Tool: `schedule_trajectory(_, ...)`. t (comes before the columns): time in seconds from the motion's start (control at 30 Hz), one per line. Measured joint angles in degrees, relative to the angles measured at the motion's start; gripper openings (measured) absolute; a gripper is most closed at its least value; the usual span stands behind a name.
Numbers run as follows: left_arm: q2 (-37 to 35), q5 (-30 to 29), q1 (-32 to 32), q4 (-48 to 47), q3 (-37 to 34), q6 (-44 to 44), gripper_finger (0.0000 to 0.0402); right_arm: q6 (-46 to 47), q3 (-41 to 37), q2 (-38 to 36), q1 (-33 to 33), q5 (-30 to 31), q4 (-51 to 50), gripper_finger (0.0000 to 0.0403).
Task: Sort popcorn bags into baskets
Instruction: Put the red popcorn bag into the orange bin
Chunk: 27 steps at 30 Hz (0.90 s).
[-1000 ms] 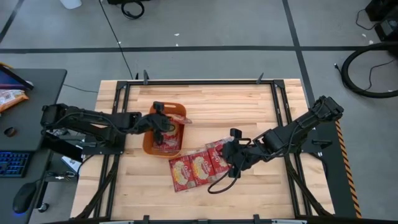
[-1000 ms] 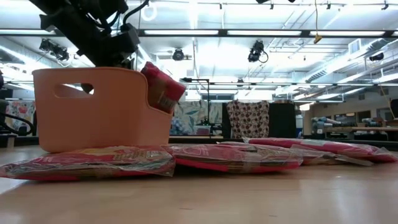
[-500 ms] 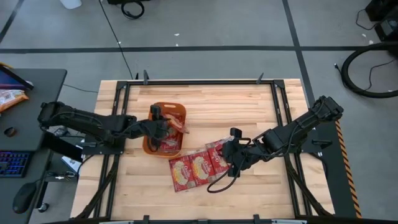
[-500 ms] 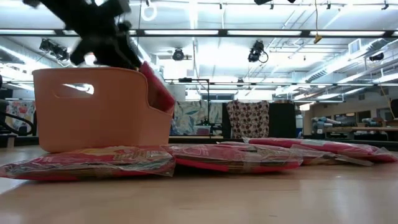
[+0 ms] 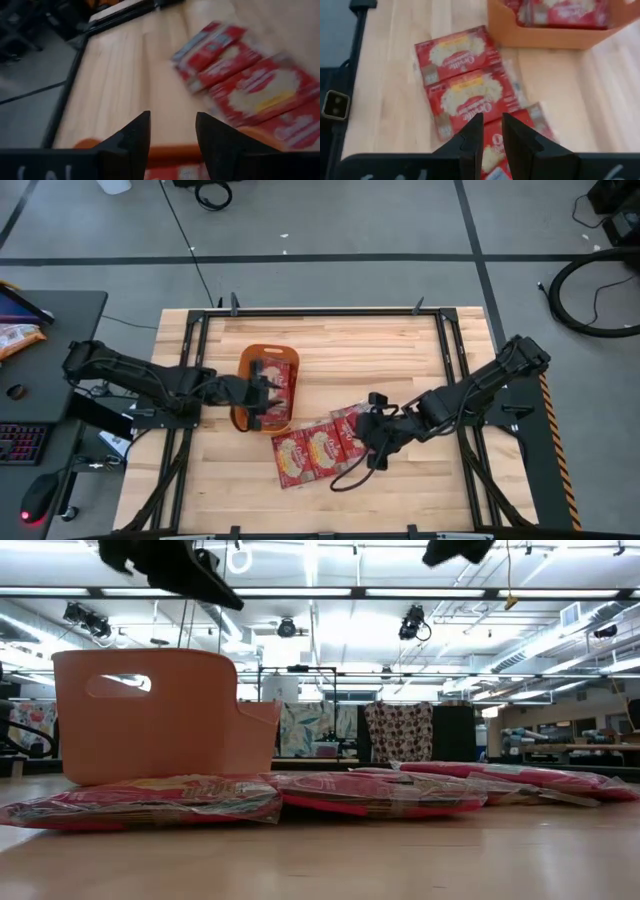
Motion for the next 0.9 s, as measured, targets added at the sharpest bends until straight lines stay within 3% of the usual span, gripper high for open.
schedule_trajectory(0.3, 2.06, 0.78, -0.20, 2.74, 0.02, -2.93, 0.0162, 6.52, -8.31, 1.37, 0.48, -4.34, 1.18, 0.0081)
schedule_trajectory(0.47, 2.81, 0.75, -0.04, 8.58, -0.04, -5.94, 0.0162, 12.84, -11.76, 2.54, 0.78, 0.24, 0.61, 0.0111)
schedule_trajectory(0.63, 4.73, 0.75, 0.00, 13.52, 0.02, -6.04, 0.0162, 13.12, -11.89, 6.20, 1.03, 1.11, -1.36, 0.0136)
schedule_trajectory(0.83, 6.61, 0.75, 0.07, 13.56, -0.08, -4.93, 0.0162, 11.00, -11.89, 10.52, 2.49, -5.44, -6.18, 0.0143)
schedule_trajectory(0.9, 7.33, 0.76, 0.07, 14.53, 0.01, -4.57, 0.0162, 9.97, -11.89, 11.12, 4.79, -4.89, -7.09, 0.0144)
